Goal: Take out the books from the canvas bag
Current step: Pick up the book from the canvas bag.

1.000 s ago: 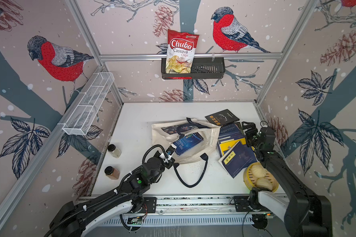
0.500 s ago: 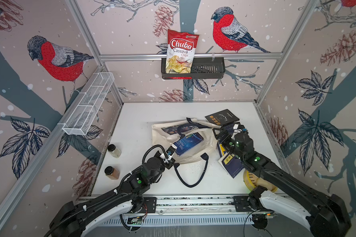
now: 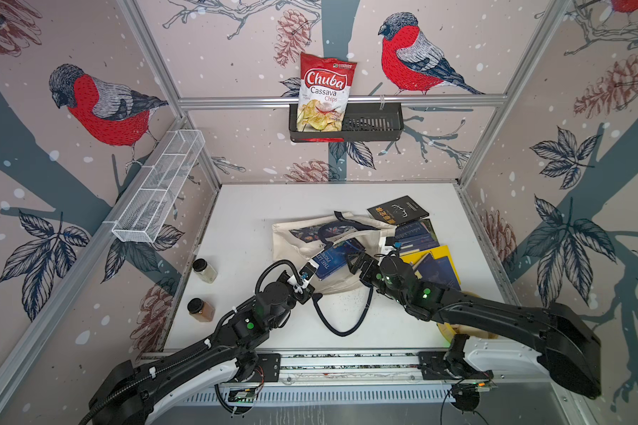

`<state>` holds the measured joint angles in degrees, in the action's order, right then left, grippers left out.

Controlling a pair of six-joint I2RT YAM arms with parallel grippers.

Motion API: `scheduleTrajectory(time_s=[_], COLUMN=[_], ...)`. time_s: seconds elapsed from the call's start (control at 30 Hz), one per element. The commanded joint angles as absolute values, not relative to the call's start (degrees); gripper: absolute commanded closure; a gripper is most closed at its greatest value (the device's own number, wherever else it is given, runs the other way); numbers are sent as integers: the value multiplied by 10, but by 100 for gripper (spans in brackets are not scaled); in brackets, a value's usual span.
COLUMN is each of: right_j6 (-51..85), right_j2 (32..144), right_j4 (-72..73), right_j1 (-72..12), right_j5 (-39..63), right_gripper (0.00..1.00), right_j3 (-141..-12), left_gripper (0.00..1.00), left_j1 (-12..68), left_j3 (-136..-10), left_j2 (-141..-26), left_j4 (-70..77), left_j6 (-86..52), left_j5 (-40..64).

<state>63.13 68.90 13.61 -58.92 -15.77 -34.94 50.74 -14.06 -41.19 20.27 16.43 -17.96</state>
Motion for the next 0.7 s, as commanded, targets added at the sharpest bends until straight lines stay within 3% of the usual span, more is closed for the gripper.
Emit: scheduleTrajectory(time_s=[0.0, 0.67], right_j6=[626, 613], right_j2=[712, 815], right_j4=[170, 204], right_j1=[-594, -571], right_j5=[-160, -84], right_gripper=[0, 1], right_j3=[-358, -378], left_gripper=[100, 100], left_j1=[506, 506], left_j3=[-143, -142], left_j2=[-412, -408], left_j4=[226, 229], left_j6=[164, 165], left_j5=[-166, -166])
